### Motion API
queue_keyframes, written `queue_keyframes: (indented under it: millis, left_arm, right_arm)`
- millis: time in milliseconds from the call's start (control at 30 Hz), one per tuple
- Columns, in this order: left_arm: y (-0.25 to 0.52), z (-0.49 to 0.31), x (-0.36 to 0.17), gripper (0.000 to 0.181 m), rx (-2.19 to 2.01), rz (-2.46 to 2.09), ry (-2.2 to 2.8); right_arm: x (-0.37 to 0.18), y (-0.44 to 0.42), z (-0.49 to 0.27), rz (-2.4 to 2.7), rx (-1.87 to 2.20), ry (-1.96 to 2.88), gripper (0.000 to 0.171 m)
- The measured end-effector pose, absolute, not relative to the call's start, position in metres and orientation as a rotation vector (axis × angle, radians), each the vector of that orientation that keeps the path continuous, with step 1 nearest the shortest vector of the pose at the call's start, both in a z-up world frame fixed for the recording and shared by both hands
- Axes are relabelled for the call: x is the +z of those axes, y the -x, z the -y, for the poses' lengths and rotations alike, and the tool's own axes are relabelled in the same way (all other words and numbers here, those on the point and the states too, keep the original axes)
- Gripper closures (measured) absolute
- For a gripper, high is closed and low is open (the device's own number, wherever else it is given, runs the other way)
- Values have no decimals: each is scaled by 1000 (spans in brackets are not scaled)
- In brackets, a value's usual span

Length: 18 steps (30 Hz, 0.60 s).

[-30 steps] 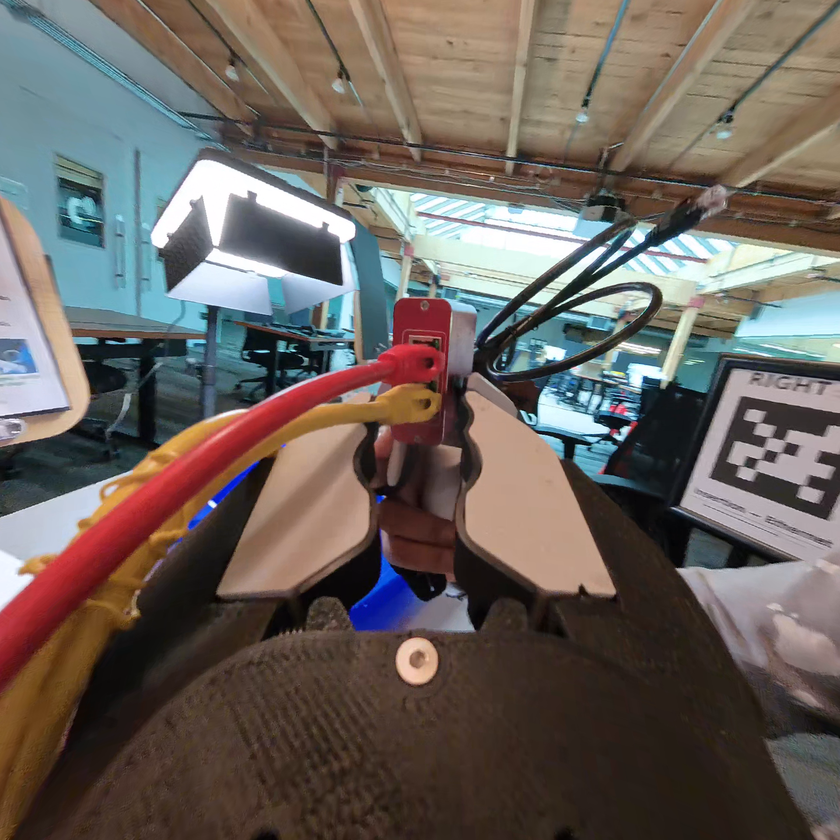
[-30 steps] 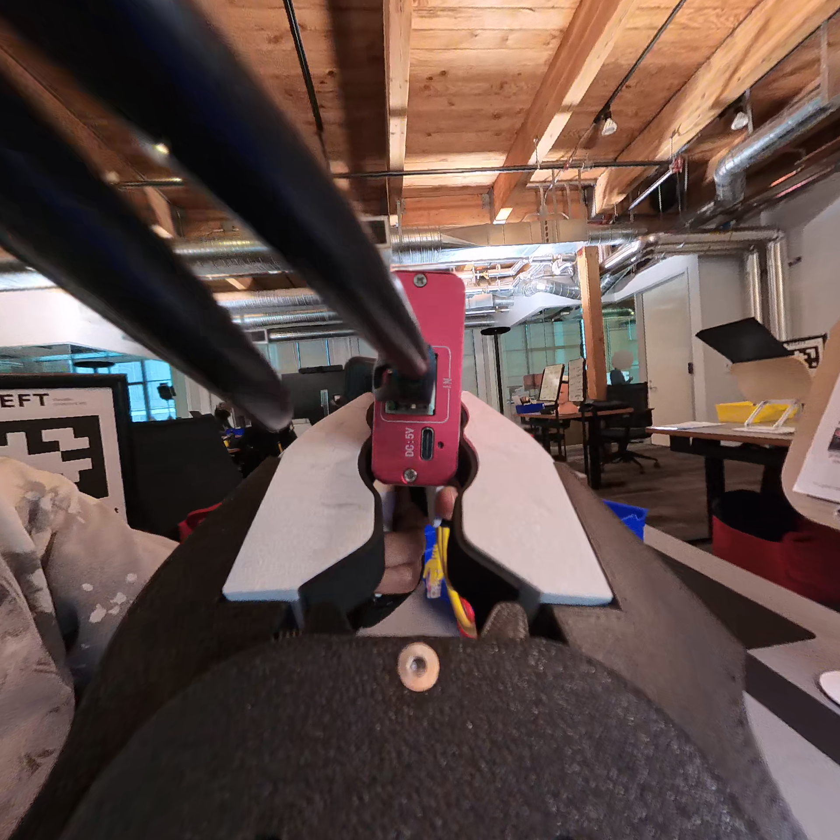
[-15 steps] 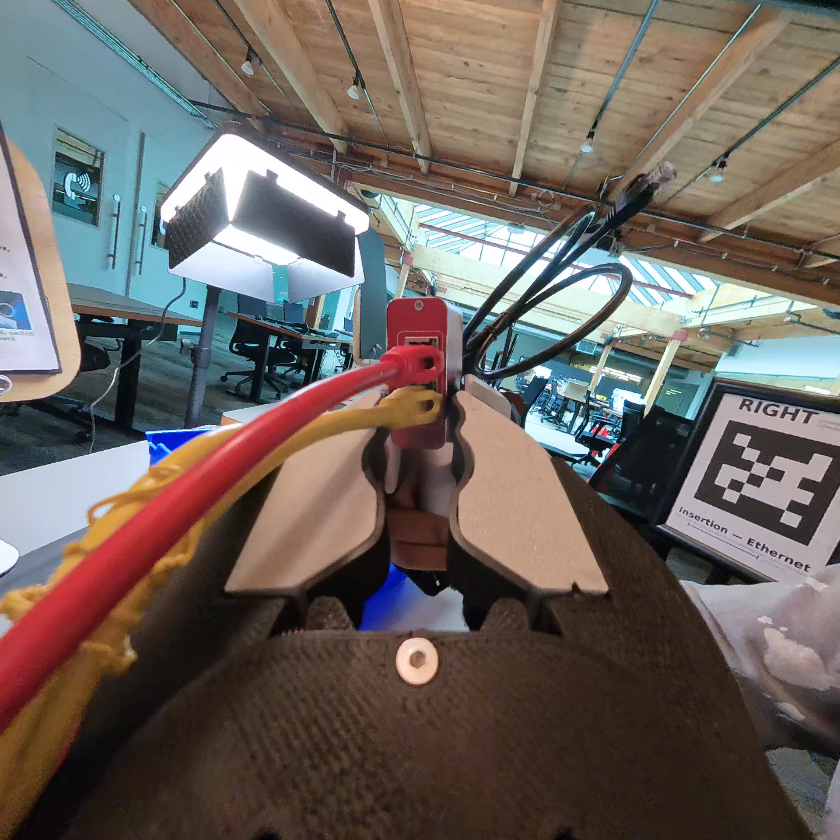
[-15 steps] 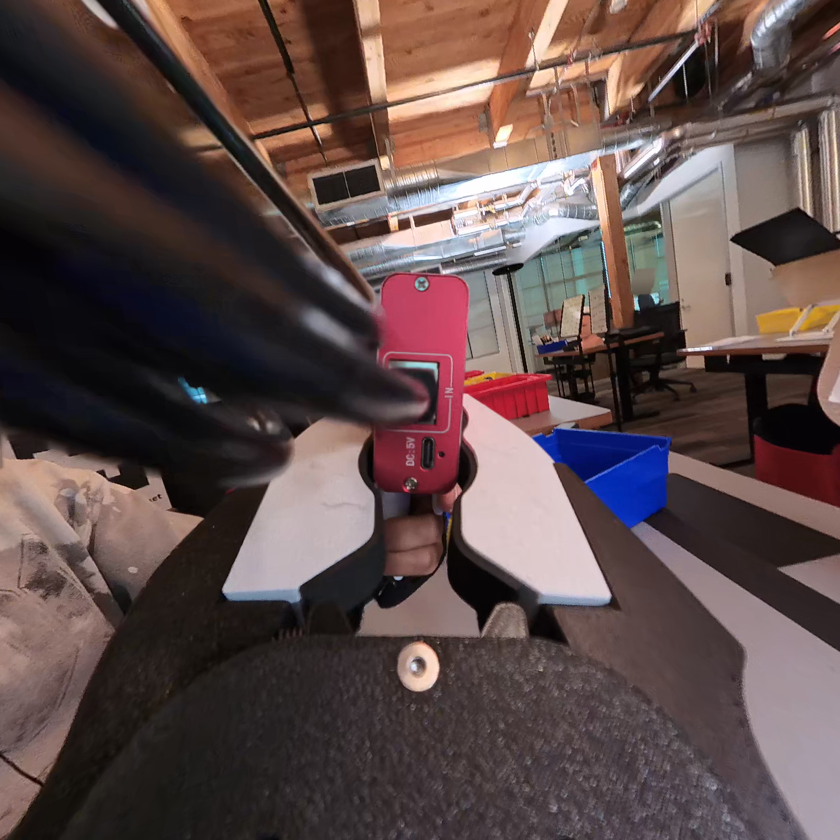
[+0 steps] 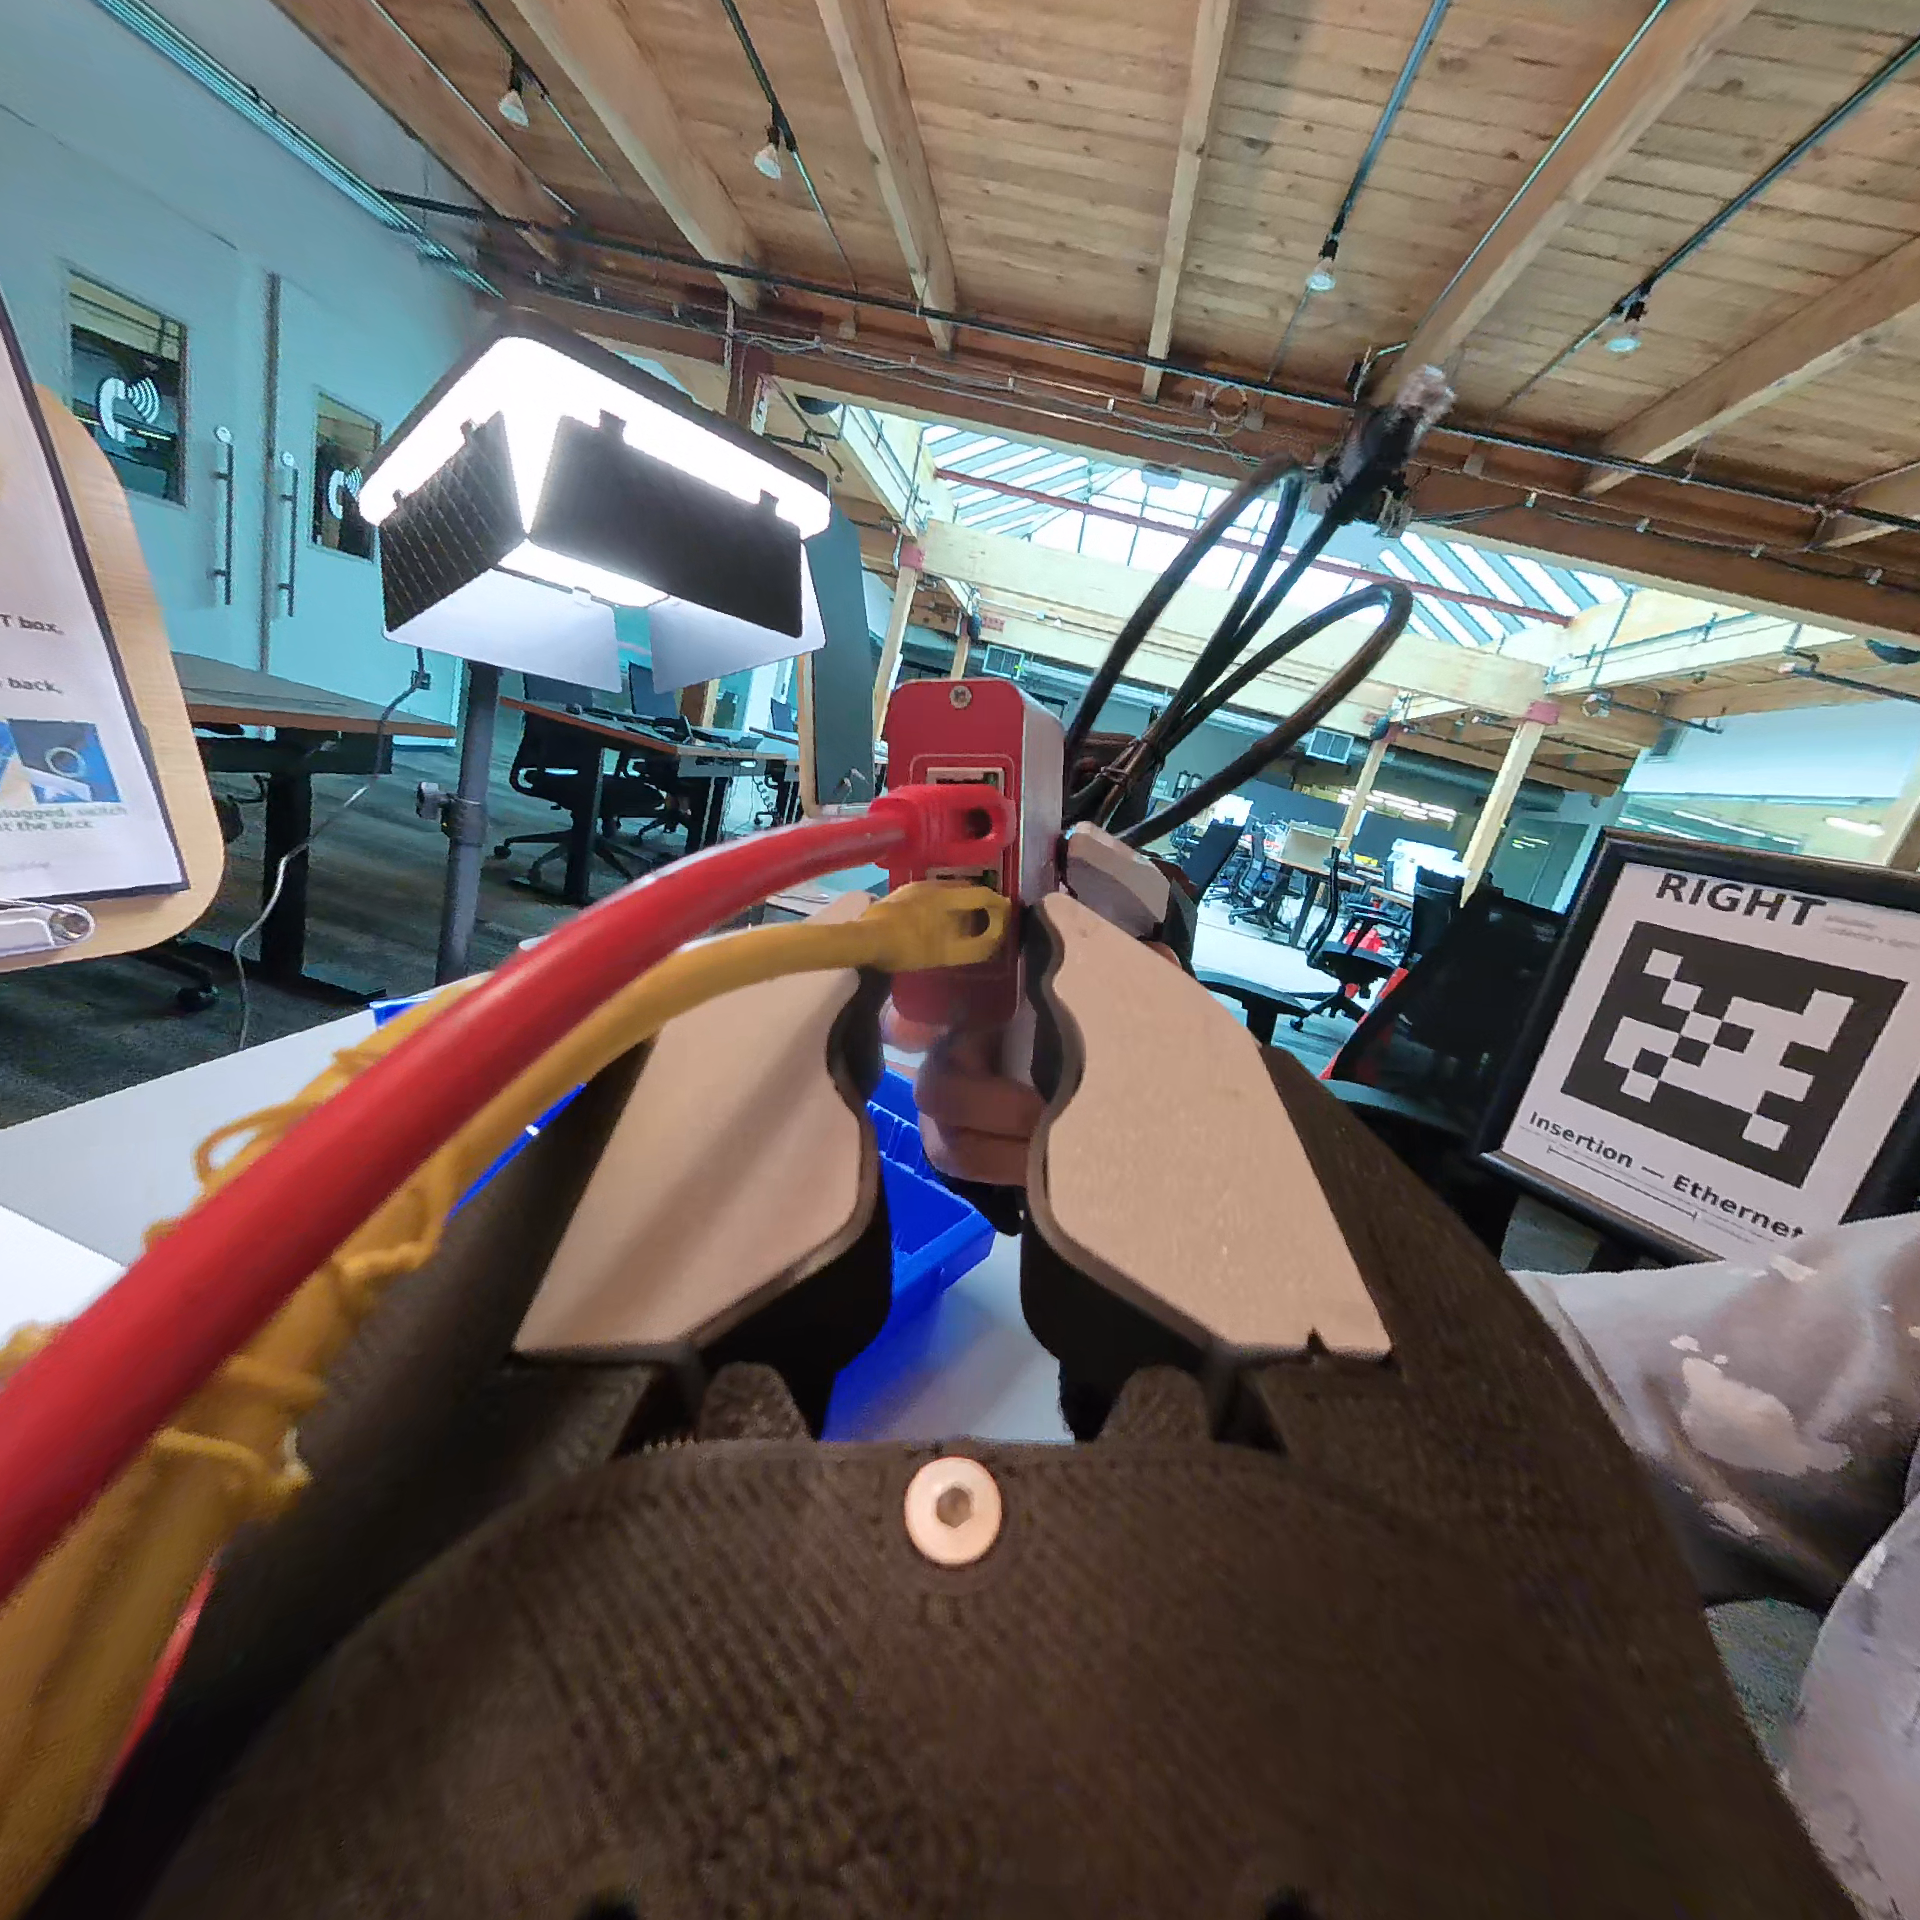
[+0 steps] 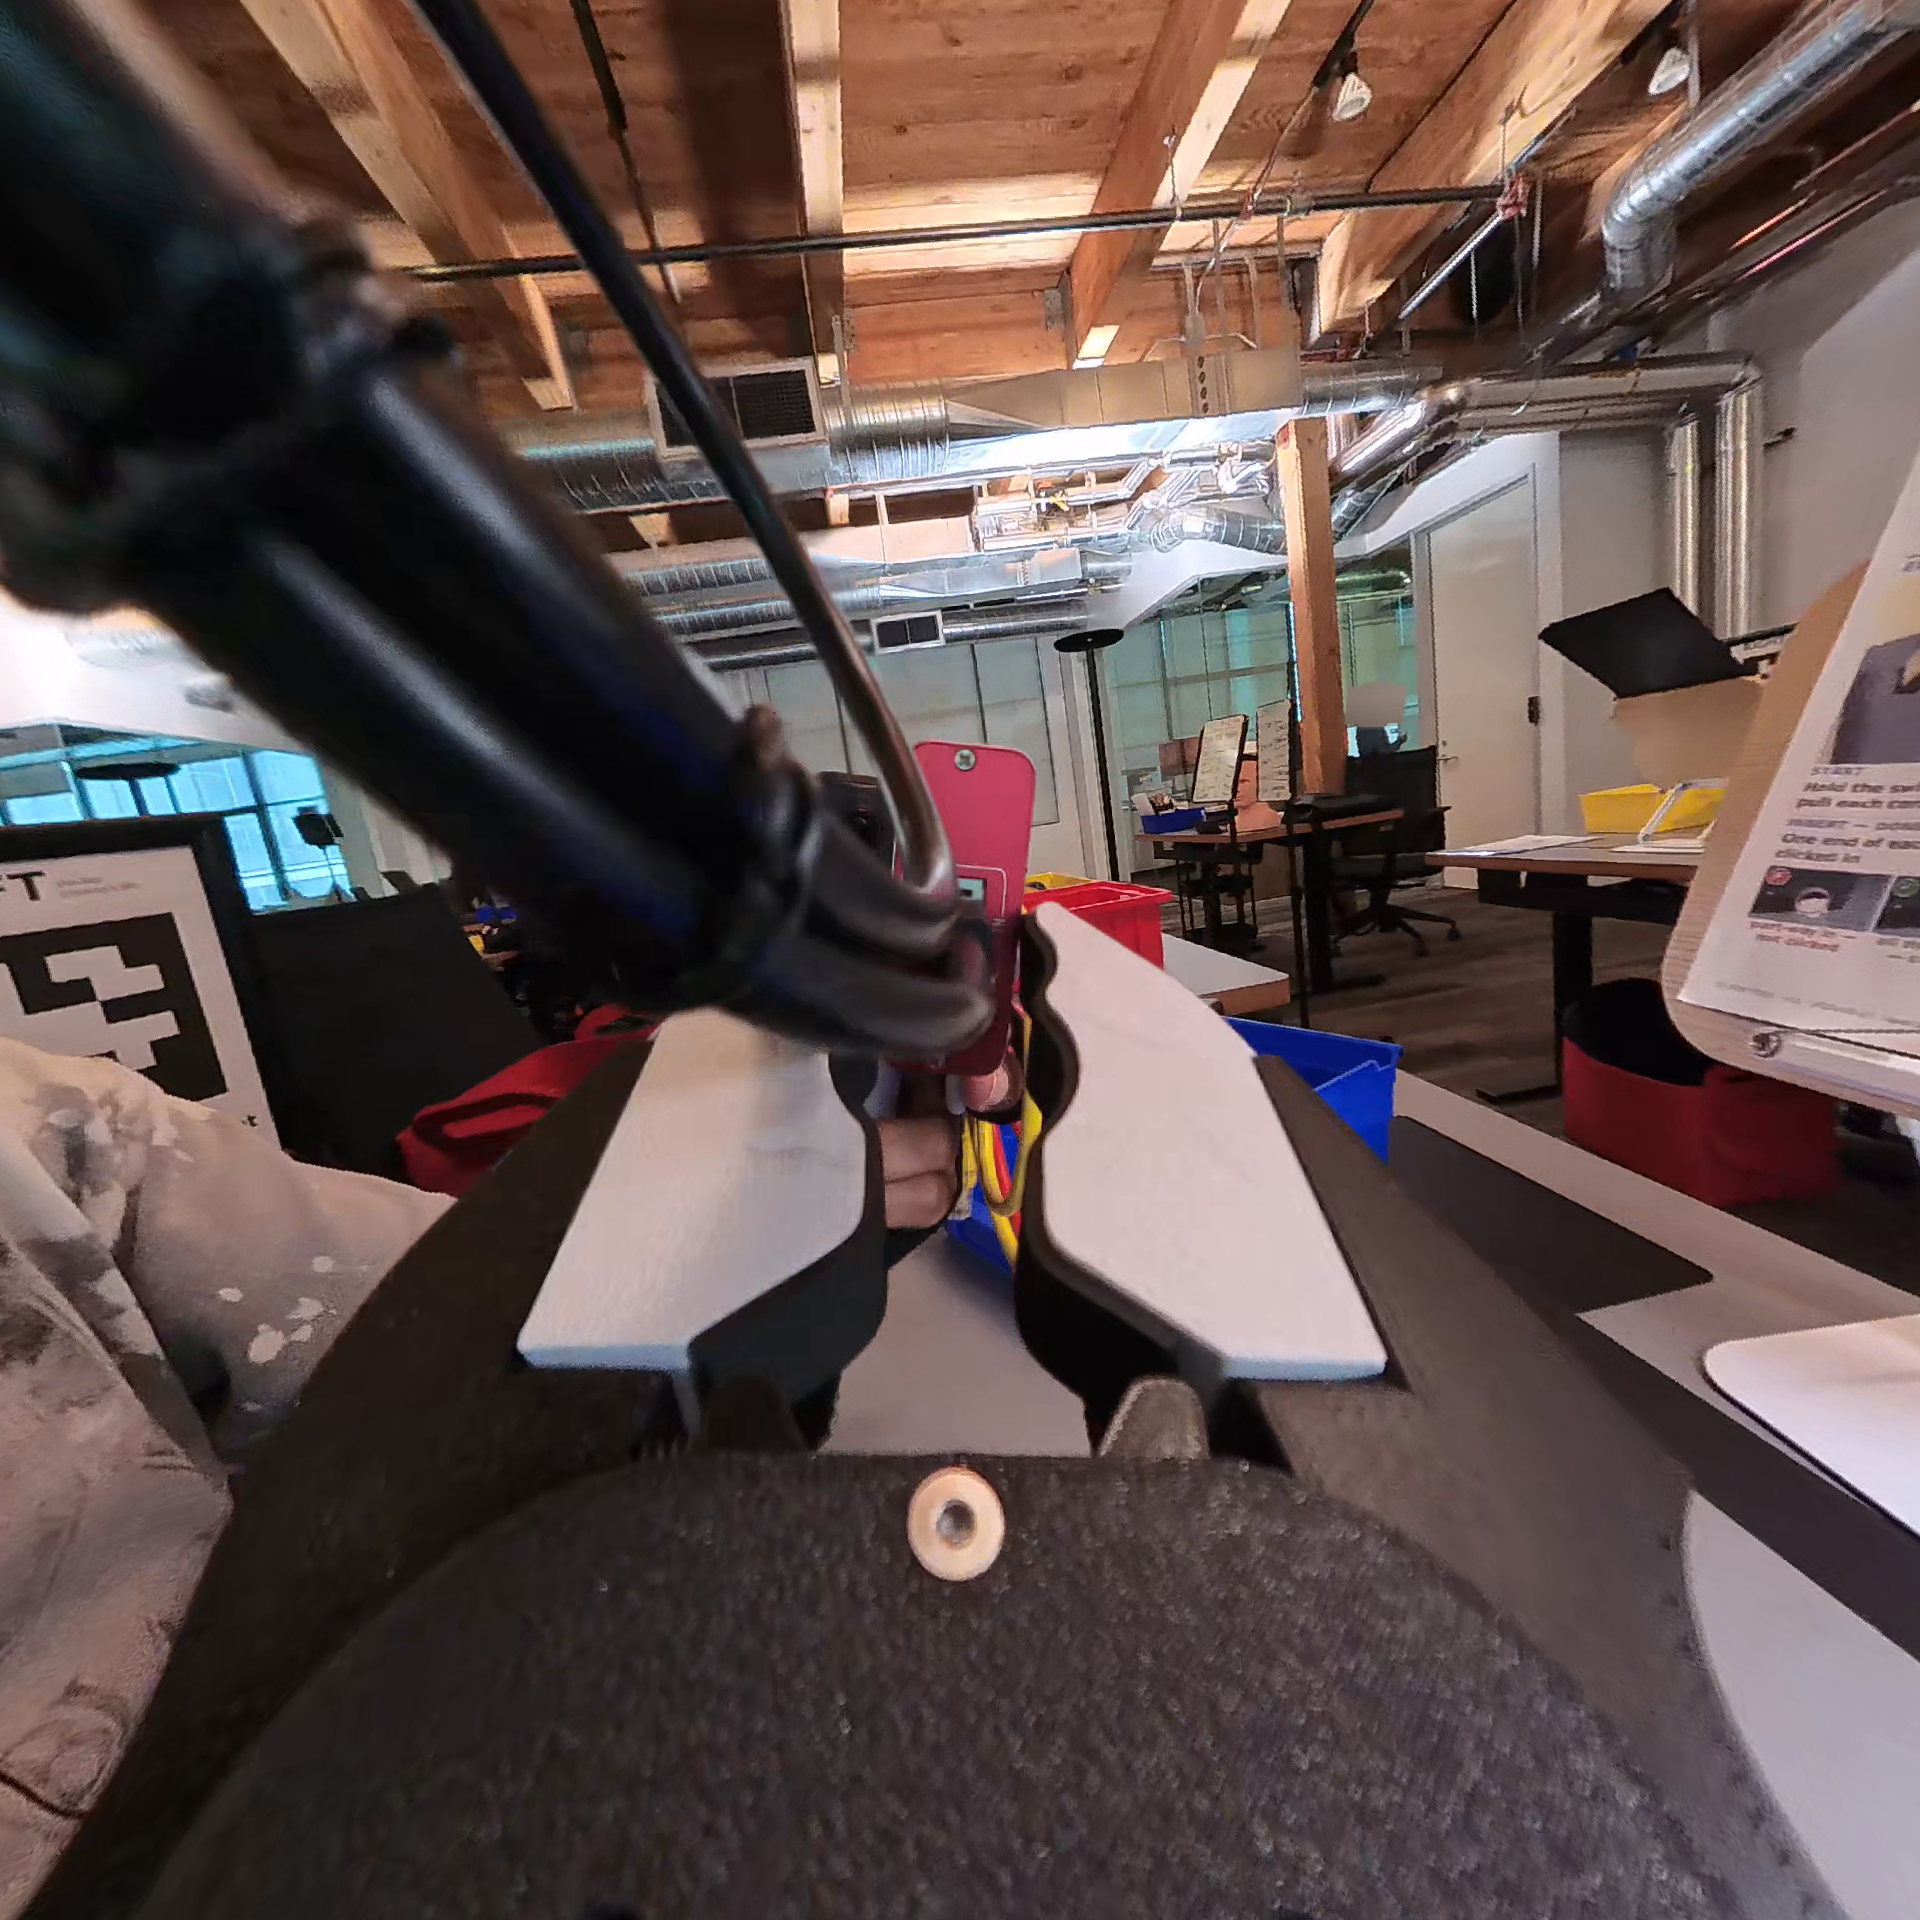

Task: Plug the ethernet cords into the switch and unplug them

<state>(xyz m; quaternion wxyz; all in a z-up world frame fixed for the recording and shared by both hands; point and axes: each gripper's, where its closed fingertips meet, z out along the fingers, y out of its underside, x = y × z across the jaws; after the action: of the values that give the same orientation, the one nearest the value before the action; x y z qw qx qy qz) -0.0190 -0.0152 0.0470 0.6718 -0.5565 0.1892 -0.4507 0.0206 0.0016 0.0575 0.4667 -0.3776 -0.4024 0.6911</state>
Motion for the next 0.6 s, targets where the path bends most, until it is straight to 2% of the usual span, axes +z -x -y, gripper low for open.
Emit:
queue_keyframes:
  millis: [600]
  left_arm:
    - [23, 19, 51, 157, -970, -462, 1259]
  right_arm:
    - [59, -31, -1, 1086, 1569, 944, 156]
